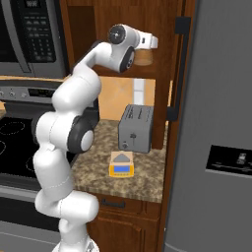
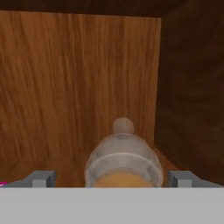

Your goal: Pick the honey bottle and place it on the digital scale for weighing, and close the cabinet.

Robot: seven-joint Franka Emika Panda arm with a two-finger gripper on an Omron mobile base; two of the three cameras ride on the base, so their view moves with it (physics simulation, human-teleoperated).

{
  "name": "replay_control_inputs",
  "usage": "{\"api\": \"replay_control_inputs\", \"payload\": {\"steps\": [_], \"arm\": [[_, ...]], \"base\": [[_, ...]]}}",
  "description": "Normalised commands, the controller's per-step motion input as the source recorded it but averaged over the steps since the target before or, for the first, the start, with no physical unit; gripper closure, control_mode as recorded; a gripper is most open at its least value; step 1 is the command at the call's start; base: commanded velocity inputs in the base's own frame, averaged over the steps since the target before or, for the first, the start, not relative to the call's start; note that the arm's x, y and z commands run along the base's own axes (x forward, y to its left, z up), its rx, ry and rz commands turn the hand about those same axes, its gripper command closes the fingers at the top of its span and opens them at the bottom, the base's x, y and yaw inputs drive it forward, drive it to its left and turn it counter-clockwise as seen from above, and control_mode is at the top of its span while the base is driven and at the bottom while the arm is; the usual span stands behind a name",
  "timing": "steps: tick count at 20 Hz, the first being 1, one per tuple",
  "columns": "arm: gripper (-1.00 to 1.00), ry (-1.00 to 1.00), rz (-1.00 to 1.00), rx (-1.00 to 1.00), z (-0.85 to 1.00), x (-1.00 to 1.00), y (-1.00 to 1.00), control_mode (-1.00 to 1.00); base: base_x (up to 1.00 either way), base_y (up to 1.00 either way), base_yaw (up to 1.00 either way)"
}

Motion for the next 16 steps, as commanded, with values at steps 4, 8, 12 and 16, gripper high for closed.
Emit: {"api": "replay_control_inputs", "payload": {"steps": [4,8,12,16], "arm": [[-1.0,0.0,0.0,0.0,-0.13,0.29,-0.08,-1.0],[-1.0,0.0,0.01,0.0,-0.2,0.27,-0.25,-1.0],[1.0,0.0,0.03,0.0,-0.27,0.21,-0.19,-1.0],[1.0,0.0,0.02,0.0,-0.25,0.06,-0.17,-1.0]], "base": [[0.0,0.0,0.0],[0.0,0.0,0.0],[0.0,0.0,0.0],[0.0,0.0,0.0]]}}
